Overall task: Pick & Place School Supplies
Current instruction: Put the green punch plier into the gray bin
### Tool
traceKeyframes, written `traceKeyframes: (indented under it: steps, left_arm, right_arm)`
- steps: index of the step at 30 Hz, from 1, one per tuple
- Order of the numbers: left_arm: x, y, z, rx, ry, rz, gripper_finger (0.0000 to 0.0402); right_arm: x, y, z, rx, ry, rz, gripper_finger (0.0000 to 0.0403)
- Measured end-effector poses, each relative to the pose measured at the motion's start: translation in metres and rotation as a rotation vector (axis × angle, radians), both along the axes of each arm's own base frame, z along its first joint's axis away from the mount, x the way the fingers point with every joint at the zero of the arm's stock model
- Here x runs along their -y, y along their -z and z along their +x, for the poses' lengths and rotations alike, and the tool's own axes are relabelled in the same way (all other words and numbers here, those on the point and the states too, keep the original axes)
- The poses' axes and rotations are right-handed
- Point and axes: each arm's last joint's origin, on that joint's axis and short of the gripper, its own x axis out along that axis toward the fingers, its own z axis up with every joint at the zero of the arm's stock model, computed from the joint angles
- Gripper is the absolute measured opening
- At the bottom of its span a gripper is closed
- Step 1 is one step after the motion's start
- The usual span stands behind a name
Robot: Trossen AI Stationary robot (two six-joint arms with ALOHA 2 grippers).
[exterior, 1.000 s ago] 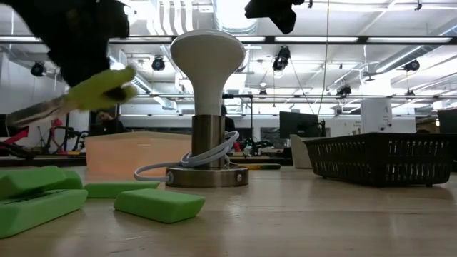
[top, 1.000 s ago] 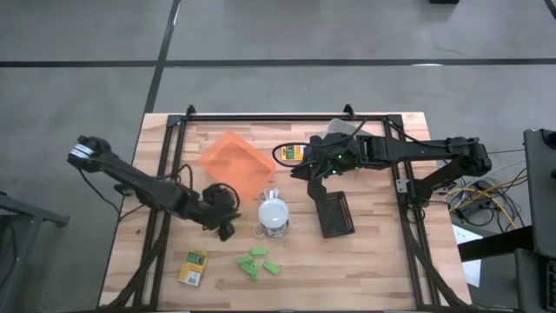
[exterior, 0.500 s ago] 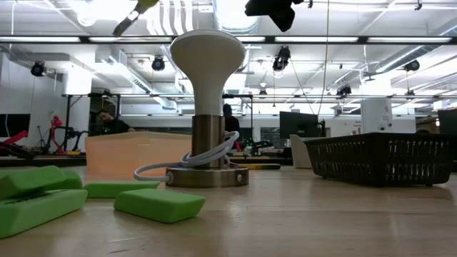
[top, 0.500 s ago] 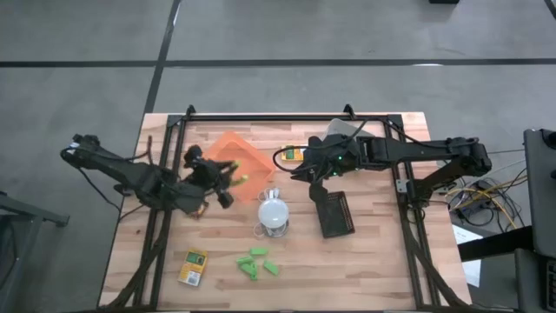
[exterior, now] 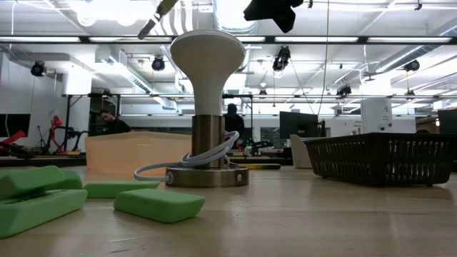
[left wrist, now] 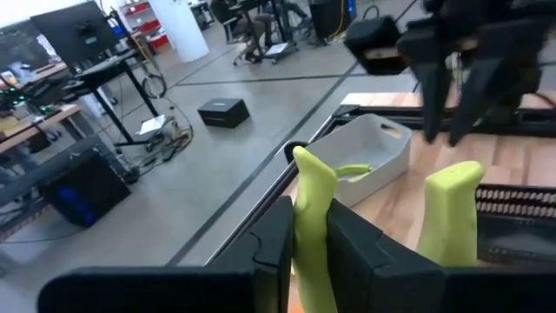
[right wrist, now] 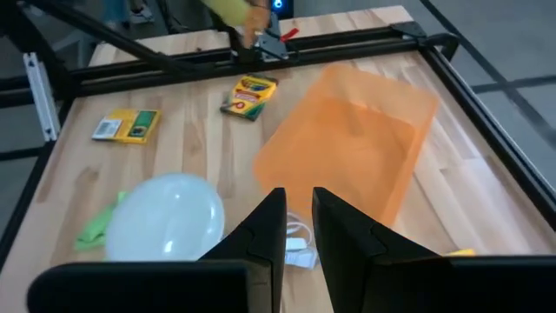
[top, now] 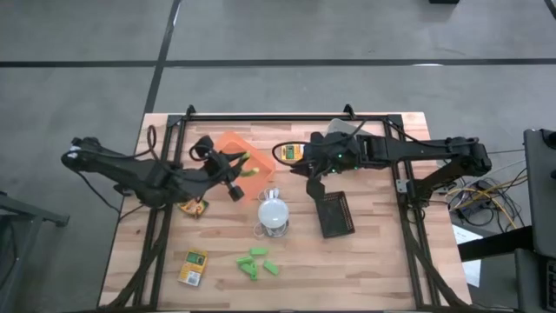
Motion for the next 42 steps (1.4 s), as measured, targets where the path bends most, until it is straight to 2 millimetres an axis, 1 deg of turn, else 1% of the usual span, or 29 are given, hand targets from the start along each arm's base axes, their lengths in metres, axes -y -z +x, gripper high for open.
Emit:
traceKeyframes:
  steps: [6,9,13,22,27,35,39,42]
  left_arm:
    - [-0.009,0.002,0.005,-0.015,-0.007,-0.010,0.0055]
    - [-0.013,0.002,0.006,-0.013,-0.004,-0.020,0.0055]
    - [-0.016,0.001,0.008,0.008,-0.001,-0.031,0.0055]
    - [-0.017,0.000,0.008,0.013,0.001,-0.035,0.0055]
    - [-0.017,0.000,0.008,0.015,0.000,-0.036,0.0055]
    - [-0.017,0.000,0.008,0.018,0.002,-0.037,0.0055]
    - [-0.017,-0.001,0.010,0.011,0.057,-0.042,0.0055]
    - [-0.018,-0.003,0.011,0.023,0.097,-0.044,0.0055]
  right_arm:
    - [0.000,0.000,0.000,0.000,0.000,-0.004,0.0057]
    - [0.001,0.000,0.000,-0.002,0.033,-0.024,0.0057]
    - [0.002,0.000,0.000,-0.003,0.055,-0.041,0.0057]
    - [0.002,-0.002,0.001,0.022,0.040,-0.072,0.0062]
    - [0.002,-0.005,0.003,0.053,0.023,-0.105,0.0096]
    - [0.002,-0.007,0.004,0.069,0.013,-0.124,0.0175]
    - [0.002,-0.007,0.004,0.071,0.014,-0.122,0.0210]
    - [0.002,-0.008,0.004,0.081,0.018,-0.117,0.0229]
